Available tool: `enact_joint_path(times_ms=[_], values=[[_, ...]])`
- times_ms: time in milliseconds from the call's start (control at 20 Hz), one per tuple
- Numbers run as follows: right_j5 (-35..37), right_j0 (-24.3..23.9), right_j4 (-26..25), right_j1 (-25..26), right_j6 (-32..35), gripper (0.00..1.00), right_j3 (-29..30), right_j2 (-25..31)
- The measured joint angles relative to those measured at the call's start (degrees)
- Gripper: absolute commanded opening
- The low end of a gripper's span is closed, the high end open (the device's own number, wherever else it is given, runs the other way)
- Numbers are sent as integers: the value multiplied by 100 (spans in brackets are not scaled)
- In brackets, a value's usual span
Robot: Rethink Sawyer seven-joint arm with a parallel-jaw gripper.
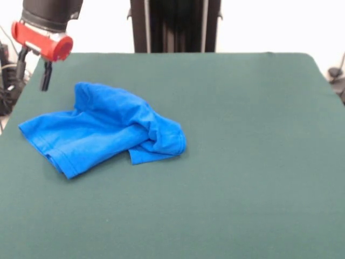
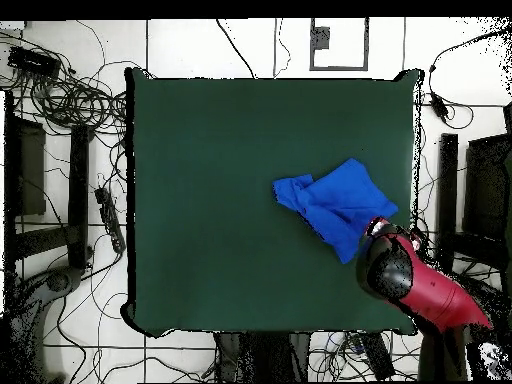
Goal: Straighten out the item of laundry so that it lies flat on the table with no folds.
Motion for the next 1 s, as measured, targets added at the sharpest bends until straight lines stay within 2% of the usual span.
enact_joint_path(times_ms=[800, 1000], values=[[-278, -33, -83, 1079, 0, 100, -489, 499], [-281, -40, -132, 1098, 0, 100, -592, 512]])
